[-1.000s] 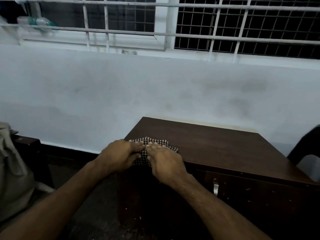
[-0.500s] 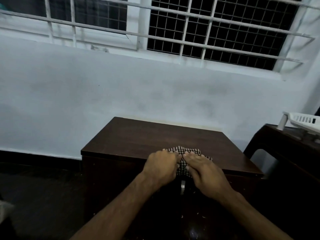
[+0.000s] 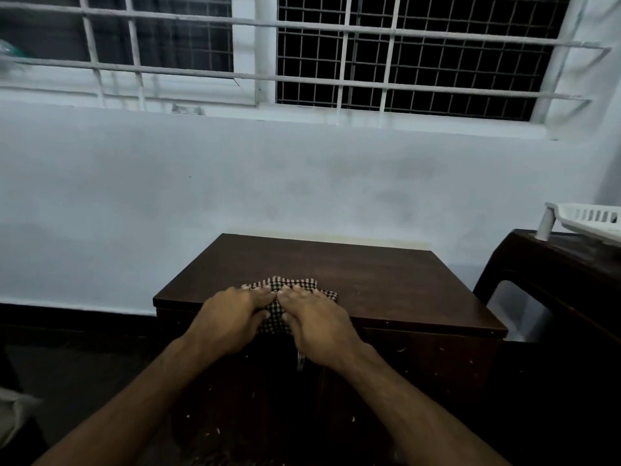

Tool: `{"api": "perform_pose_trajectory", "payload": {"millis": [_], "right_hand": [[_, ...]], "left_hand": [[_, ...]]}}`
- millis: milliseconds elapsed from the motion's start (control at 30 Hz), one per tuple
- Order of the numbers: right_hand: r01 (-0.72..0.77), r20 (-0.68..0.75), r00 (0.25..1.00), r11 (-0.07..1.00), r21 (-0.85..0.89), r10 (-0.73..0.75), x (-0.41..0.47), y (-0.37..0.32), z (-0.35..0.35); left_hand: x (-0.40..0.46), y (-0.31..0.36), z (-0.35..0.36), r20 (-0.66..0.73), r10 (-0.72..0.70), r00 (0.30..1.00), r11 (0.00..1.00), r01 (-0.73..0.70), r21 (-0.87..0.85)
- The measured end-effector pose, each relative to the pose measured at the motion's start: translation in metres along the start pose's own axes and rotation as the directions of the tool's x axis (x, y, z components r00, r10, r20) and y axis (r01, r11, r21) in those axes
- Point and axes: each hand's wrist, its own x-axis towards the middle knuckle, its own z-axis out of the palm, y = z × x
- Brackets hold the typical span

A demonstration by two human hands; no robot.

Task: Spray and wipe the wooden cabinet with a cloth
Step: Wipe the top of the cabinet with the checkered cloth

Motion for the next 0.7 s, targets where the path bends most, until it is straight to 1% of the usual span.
{"api": "perform_pose_trajectory", "payload": {"millis": [133,233,300,433,567,633,700], "right_hand": [[0.019,-0.011,1.000,0.999,0.026,-0.019,-0.019,0.035,-0.007],[-0.003,-0.021,1.000,0.999,0.043,0.003,-0.047,0.075,-0.018],[-0.033,-0.039,0.999,0.999,0.023,0.033,-0.069,0.103,-0.028],[-0.136,-0.063,0.989,0.990,-0.029,0.134,-0.124,0.168,-0.054],[-0.288,-0.070,0.957,0.954,-0.085,0.282,-0.174,0.226,-0.080],[-0.355,-0.075,0.934,0.933,-0.068,0.350,-0.188,0.241,-0.087],[-0.382,-0.073,0.923,0.924,-0.032,0.379,-0.192,0.244,-0.089]], "left_hand": [[0.012,0.030,0.005,0.017,0.035,0.999,0.999,-0.035,0.026],[0.025,0.072,0.014,0.054,0.082,0.995,0.992,-0.087,0.088],[0.036,0.105,0.024,0.071,0.122,0.990,0.985,-0.129,0.117],[0.057,0.190,0.044,0.051,0.162,0.985,0.982,-0.166,0.089],[0.070,0.276,0.054,0.036,0.234,0.972,0.972,-0.235,0.027],[0.074,0.303,0.053,0.049,0.251,0.967,0.968,-0.252,0.013],[0.076,0.310,0.056,0.041,0.257,0.966,0.966,-0.258,0.013]]}}
